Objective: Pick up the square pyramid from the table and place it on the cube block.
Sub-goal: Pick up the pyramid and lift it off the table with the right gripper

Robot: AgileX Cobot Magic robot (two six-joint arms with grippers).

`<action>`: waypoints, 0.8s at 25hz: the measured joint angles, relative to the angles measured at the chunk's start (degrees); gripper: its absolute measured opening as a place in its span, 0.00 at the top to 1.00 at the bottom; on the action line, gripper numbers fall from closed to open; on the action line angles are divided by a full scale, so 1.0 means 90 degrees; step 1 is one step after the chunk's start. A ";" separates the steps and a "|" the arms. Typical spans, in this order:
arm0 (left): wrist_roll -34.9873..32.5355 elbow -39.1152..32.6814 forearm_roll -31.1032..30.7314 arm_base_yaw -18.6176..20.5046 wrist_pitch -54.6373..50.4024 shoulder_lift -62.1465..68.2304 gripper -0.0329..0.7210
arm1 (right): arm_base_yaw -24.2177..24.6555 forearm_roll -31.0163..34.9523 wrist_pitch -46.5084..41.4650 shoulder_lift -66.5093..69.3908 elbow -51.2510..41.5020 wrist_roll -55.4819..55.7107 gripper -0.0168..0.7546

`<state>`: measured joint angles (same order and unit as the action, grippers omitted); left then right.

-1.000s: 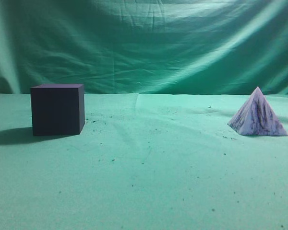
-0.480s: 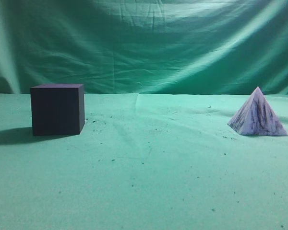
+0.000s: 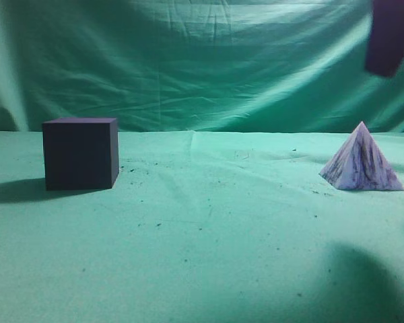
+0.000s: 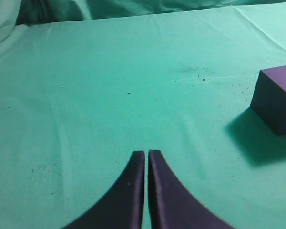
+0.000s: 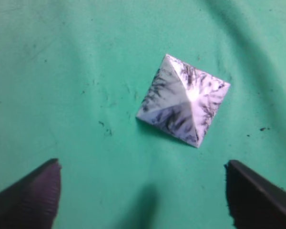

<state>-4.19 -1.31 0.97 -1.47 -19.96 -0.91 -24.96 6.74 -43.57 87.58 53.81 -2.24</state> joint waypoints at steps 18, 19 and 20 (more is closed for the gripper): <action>0.0000 0.0000 0.0000 0.0000 0.0000 0.0000 0.96 | 0.0000 -0.1042 0.0273 0.2052 0.0964 0.1694 0.27; 0.0000 0.0000 0.0000 0.0000 0.0000 0.0000 0.96 | 0.0000 -0.1044 0.0262 0.2064 0.0992 0.1697 0.27; 0.0000 0.0000 0.0000 0.0000 0.0000 0.0000 0.96 | 0.0000 -0.1055 0.0248 0.2074 0.0992 0.1697 0.27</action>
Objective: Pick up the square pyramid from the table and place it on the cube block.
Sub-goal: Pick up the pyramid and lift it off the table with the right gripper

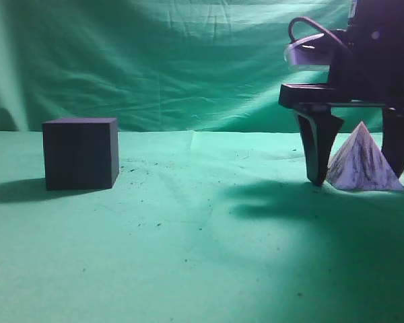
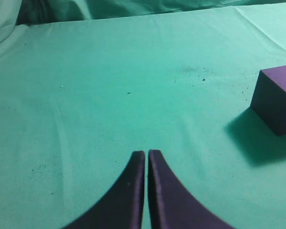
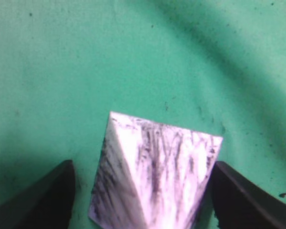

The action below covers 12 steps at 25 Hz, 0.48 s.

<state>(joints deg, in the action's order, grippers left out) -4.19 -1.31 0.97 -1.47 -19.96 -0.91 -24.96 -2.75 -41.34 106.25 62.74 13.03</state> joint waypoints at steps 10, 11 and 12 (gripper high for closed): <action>0.0000 0.0000 0.0000 0.0000 0.0000 0.0000 0.96 | -0.0025 -0.0244 -0.0155 0.0015 0.0078 0.0125 0.49; 0.0000 0.0000 0.0000 0.0000 0.0000 0.0000 0.96 | -0.0025 -0.0270 -0.0155 0.0001 0.0078 0.0137 0.49; 0.0000 0.0000 0.0000 0.0000 0.0000 0.0000 0.96 | -0.0025 -0.0316 -0.0166 -0.0026 0.0078 0.0137 0.49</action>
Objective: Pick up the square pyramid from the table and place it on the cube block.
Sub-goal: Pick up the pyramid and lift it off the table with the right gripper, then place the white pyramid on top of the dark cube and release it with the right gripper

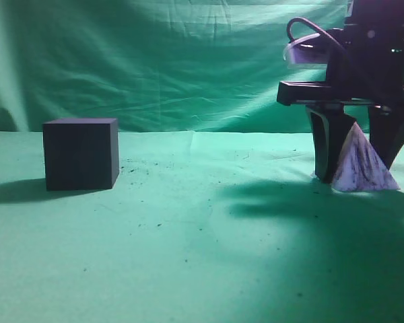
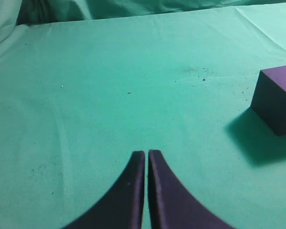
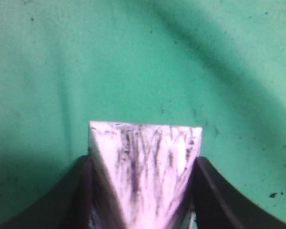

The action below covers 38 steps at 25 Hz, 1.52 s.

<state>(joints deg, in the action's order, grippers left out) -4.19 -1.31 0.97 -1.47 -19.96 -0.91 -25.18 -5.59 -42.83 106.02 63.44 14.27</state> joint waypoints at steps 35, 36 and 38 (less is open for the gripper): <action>0.0000 0.0000 0.0000 0.0000 0.0000 0.0000 0.96 | -0.3155 0.0105 -0.3036 0.2262 0.5837 -0.1119 0.49; 0.0000 0.0000 0.0000 0.0000 0.0000 0.0000 0.96 | -0.3155 0.0105 -0.3036 0.2321 0.5847 -0.1134 0.49; 0.0000 0.0000 0.0000 0.0000 0.0000 0.0000 0.96 | -0.3155 0.0093 -0.2999 0.2382 0.5863 -0.1150 0.49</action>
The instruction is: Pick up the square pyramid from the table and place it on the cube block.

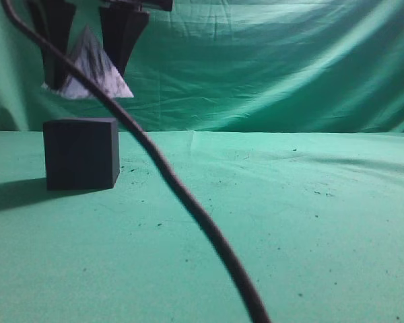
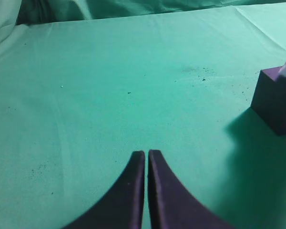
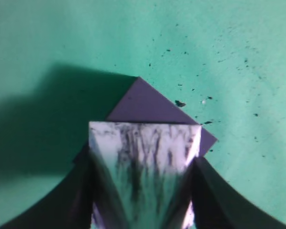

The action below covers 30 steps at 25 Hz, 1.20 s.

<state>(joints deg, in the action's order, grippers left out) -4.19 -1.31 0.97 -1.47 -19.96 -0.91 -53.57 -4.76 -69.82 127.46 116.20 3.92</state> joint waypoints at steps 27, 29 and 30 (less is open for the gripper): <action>0.0000 0.0000 0.0000 0.0000 0.0000 0.0000 0.96 | 0.0000 0.0150 -0.0277 -0.2324 0.1486 -0.0011 0.98; 0.0000 0.0000 0.0000 0.0000 0.0000 0.0000 0.96 | 0.0000 0.0222 -0.0319 -0.2815 0.1486 0.0000 0.98; 0.0000 0.0000 0.0000 0.0000 0.0000 0.0000 0.96 | 0.0000 0.0237 -0.0322 -0.3136 0.1402 0.0050 0.98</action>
<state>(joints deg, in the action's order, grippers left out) -4.19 -1.31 0.97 -1.47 -19.96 -0.91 -53.57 -2.62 -72.72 99.24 128.82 4.37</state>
